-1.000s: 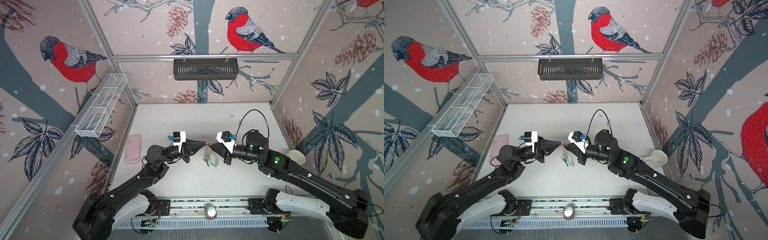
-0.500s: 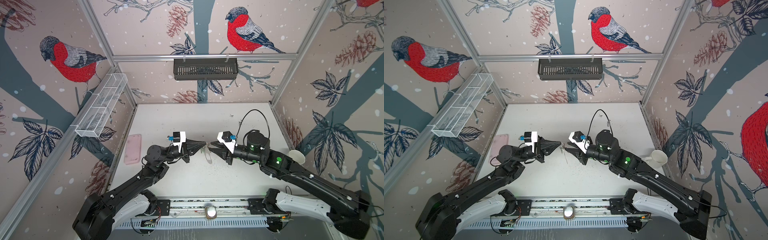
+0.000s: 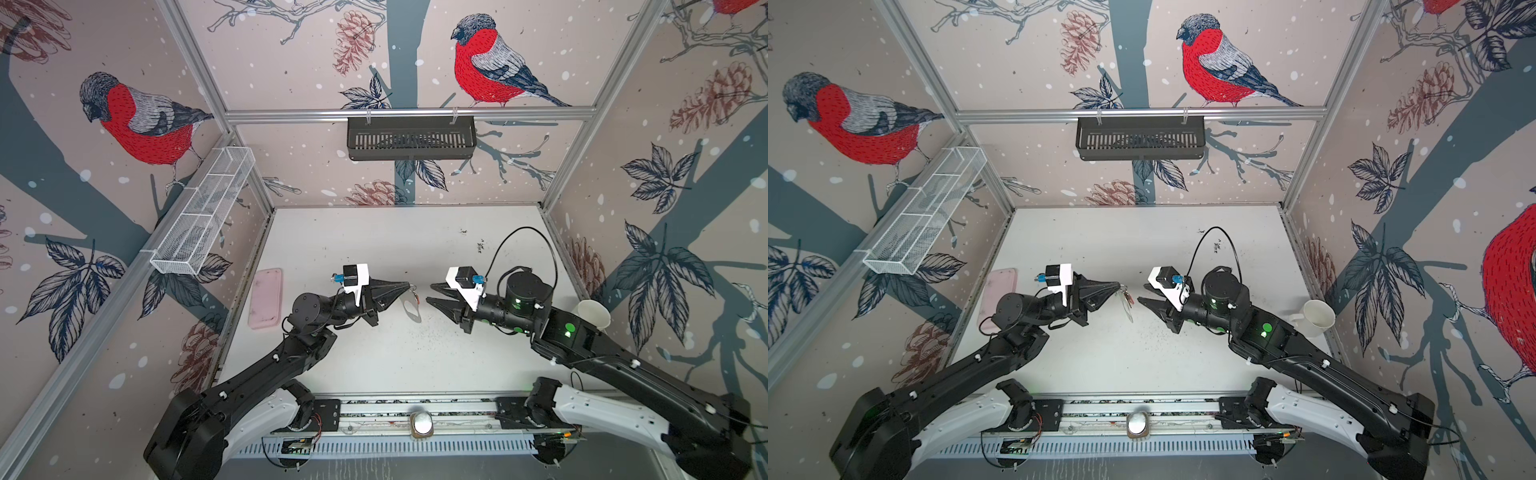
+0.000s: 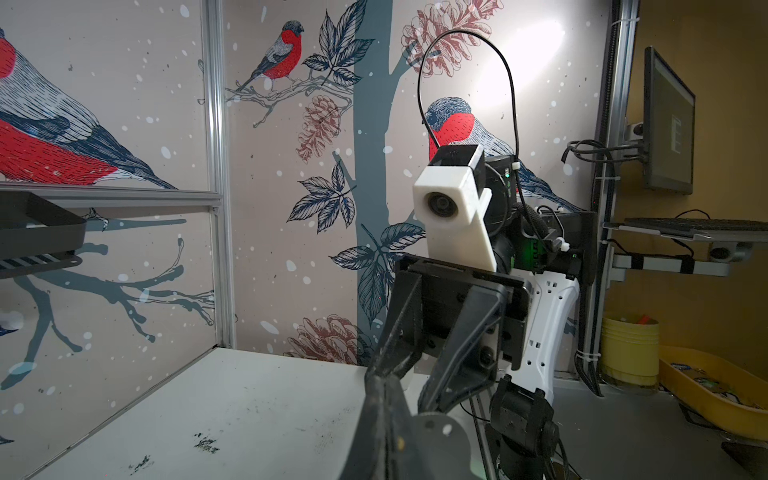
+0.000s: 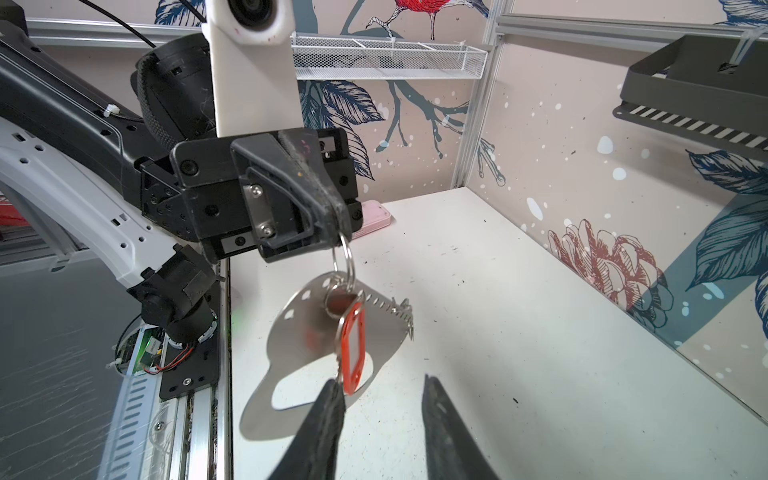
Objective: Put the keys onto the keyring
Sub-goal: 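Open the right gripper and draw it back while the left gripper raises the plate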
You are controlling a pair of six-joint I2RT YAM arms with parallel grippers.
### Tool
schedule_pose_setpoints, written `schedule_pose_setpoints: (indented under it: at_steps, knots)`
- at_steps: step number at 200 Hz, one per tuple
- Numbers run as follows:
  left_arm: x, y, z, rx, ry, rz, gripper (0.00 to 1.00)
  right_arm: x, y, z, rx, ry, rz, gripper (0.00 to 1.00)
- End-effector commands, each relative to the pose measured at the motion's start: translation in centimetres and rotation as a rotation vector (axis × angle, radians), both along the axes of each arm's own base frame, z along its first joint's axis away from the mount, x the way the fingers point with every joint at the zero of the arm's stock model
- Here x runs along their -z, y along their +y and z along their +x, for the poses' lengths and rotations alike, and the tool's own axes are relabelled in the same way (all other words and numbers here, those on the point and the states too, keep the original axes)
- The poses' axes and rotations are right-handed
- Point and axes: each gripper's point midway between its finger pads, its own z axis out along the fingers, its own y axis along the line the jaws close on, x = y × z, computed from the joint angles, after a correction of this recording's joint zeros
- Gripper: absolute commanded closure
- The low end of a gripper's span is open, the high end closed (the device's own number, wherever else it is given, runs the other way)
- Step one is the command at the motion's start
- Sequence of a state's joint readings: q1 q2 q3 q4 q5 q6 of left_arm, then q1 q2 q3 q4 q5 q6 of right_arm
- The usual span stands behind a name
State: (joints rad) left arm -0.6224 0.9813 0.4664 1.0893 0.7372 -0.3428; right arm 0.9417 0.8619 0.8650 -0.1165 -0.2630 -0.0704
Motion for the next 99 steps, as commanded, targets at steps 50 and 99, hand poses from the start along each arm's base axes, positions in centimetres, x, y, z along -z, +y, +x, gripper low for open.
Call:
schedule_pose_setpoints:
  at_steps: [50, 99]
  knots:
    - [-2.1, 1.7, 2.6, -0.182, 0.012, -0.118, 1.00, 2.2, 0.4, -0.8, -0.014, 0.074, 0.012, 0.63]
    - [-2.7, 3.1, 4.7, -0.316, 0.067, -0.169, 1.00, 4.0, 1.5, -1.2, -0.008, 0.089, 0.017, 0.61]
